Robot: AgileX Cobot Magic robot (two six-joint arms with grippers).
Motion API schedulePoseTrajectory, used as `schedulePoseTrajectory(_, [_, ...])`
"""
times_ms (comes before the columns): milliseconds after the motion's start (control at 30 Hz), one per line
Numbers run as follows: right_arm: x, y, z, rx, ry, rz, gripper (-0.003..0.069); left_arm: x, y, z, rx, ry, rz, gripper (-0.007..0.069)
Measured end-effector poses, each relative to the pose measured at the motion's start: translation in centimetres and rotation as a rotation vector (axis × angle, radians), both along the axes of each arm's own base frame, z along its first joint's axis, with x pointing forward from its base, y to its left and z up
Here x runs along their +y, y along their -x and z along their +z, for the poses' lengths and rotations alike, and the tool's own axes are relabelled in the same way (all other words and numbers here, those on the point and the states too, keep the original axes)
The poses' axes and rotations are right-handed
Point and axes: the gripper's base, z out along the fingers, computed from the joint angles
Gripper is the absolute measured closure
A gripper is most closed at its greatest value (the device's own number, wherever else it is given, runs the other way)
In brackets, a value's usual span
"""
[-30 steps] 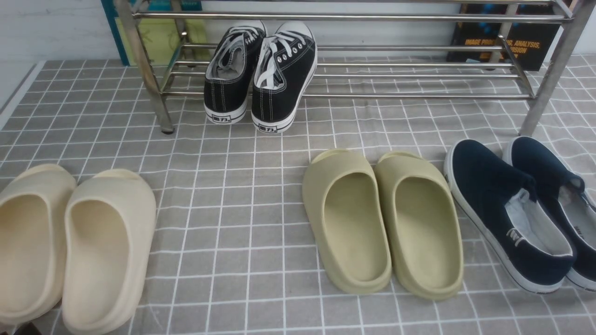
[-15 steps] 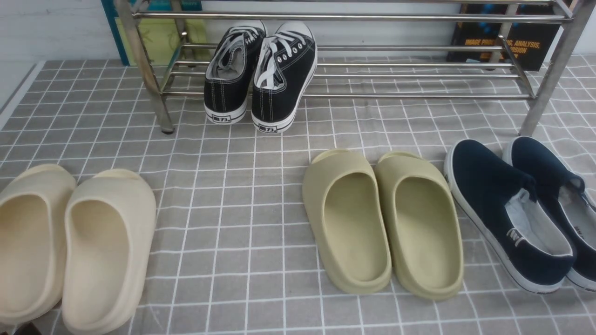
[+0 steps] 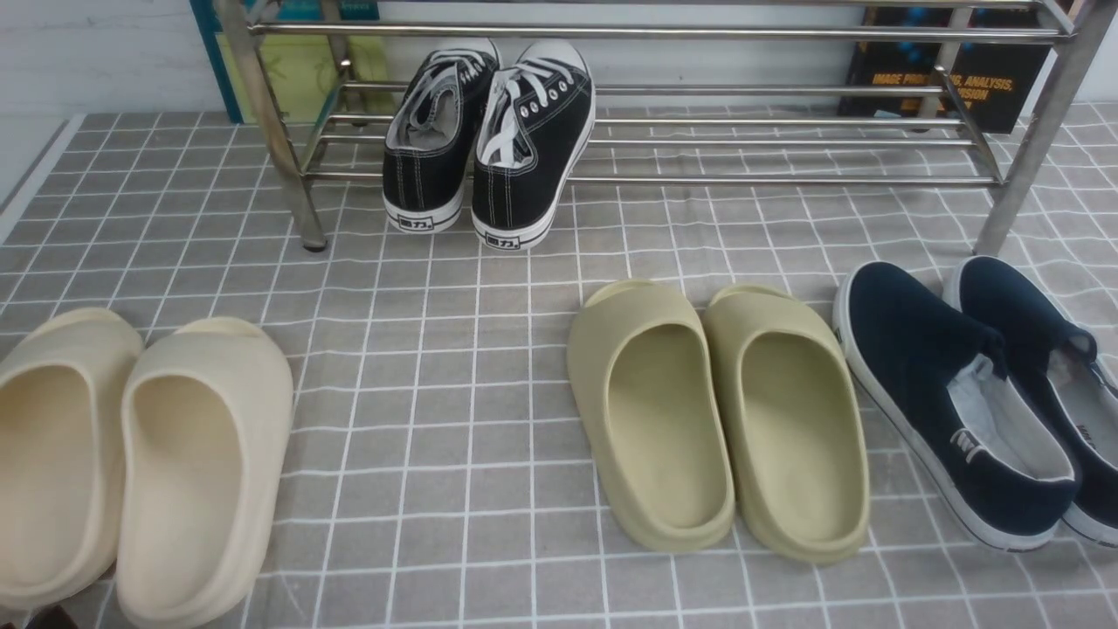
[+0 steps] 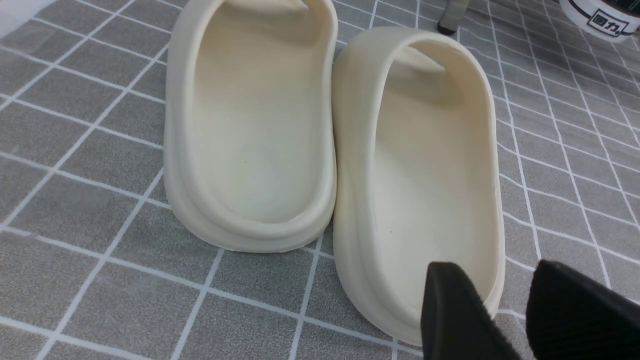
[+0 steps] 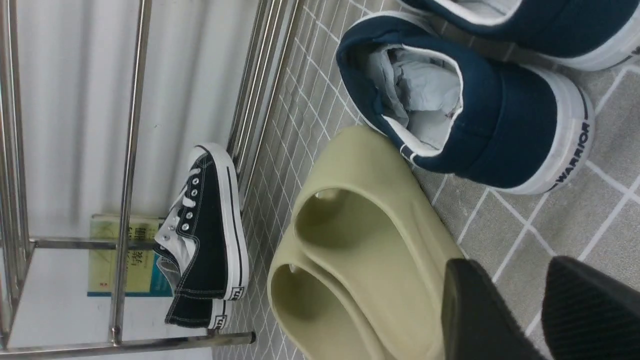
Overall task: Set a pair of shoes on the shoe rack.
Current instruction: Use the right arm to grab the shoe closest to it
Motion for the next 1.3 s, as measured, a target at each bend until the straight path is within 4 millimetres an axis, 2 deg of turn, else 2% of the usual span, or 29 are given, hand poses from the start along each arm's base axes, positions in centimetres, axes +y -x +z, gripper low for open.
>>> schedulePoseTrajectory(133, [-0.2,0.0,0.0,-0.008,0.075,-0.008,0.0415,0.0,0.0,0.0,0.0,0.0,0.0,0.0386])
schedulePoseTrajectory(200, [-0.4,-0.1,0.0,-0.023,0.154,-0.005,0.0419,0.0,0.0,0.0,0.0,0.0,0.0,0.0386])
schedulePoseTrajectory(267, [-0.6,0.0,0.6,-0.059,0.328,0.022,0.0445,0.0,0.0,0.0,0.0,0.0,0.0,0.0386])
schedulePoseTrajectory(300, [-0.6,0.0,0.6,-0.06,0.341,0.025,0.0447,0.0,0.0,0.0,0.0,0.0,0.0,0.0386])
schedulePoseTrajectory(333, [-0.6,0.1,2.1,-0.106,0.473,0.048,0.0482,0.0,0.0,0.0,0.0,0.0,0.0,0.0386])
schedulePoseTrajectory(367, [-0.6,0.2,2.6,-0.121,0.494,0.048,0.0487,0.0,0.0,0.0,0.0,0.0,0.0,0.0386])
schedulePoseTrajectory(400, [-0.7,0.5,4.7,-0.159,0.627,0.066,0.054,0.0,0.0,0.0,0.0,0.0,0.0,0.0386])
schedulePoseTrajectory(500, [-0.9,0.7,9.0,-0.108,0.922,0.144,0.065,0.0,0.0,0.0,0.0,0.0,0.0,0.0386])
schedulePoseTrajectory(567, [-1.2,0.4,11.7,-0.03,1.06,0.203,0.0662,0.0,0.0,0.0,0.0,0.0,0.0,0.0386])
schedulePoseTrajectory(600, [-1.2,0.5,11.6,-0.016,1.065,0.21,0.0662,0.0,0.0,0.0,0.0,0.0,0.0,0.0386])
schedulePoseTrajectory(633, [-1.6,-0.3,13.7,0.115,1.157,0.3,0.0662,0.0,0.0,0.0,0.0,0.0,0.0,0.0386])
schedulePoseTrajectory(667, [-1.6,-0.3,13.7,0.115,1.157,0.3,0.0662,0.0,0.0,0.0,0.0,0.0,0.0,0.0386])
schedulePoseTrajectory(700, [-1.8,-1.5,15.3,0.25,1.197,0.406,0.0662,0.0,0.0,0.0,0.0,0.0,0.0,0.0386])
schedulePoseTrajectory(733, [-1.8,-1.6,15.4,0.262,1.198,0.417,0.0662,0.0,0.0,0.0,0.0,0.0,0.0,0.0386])
schedulePoseTrajectory(767, [-1.8,-2.7,16.1,0.36,1.197,0.505,0.0662,0.0,0.0,0.0,0.0,0.0,0.0,0.0386])
schedulePoseTrajectory(800, [-1.8,-2.9,16.2,0.371,1.195,0.515,0.0662,0.0,0.0,0.0,0.0,0.0,0.0,0.0386])
schedulePoseTrajectory(900, [-1.2,-5.5,16.6,0.471,1.169,0.674,0.0662,0.0,0.0,0.0,0.0,0.0,0.0,0.0386])
schedulePoseTrajectory(1067, [0.8,-9.2,15.6,0.512,1.197,0.903,0.066,0.0,0.0,0.0,0.0,0.0,0.0,0.0386])
schedulePoseTrajectory(1100, [0.8,-9.2,15.6,0.512,1.197,0.903,0.066,0.0,0.0,0.0,0.0,0.0,0.0,0.0386])
schedulePoseTrajectory(1200, [2.6,-12.8,14.0,0.584,1.185,1.053,0.0641,0.0,0.0,0.0,0.0,0.0,0.0,0.0386])
schedulePoseTrajectory(1267, [2.9,-13.5,13.7,0.597,1.179,1.075,0.0631,0.0,0.0,0.0,0.0,0.0,0.0,0.0386])
schedulePoseTrajectory(1300, [3.5,-15.1,13.1,0.62,1.167,1.104,0.0603,0.0,0.0,0.0,0.0,0.0,0.0,0.0386])
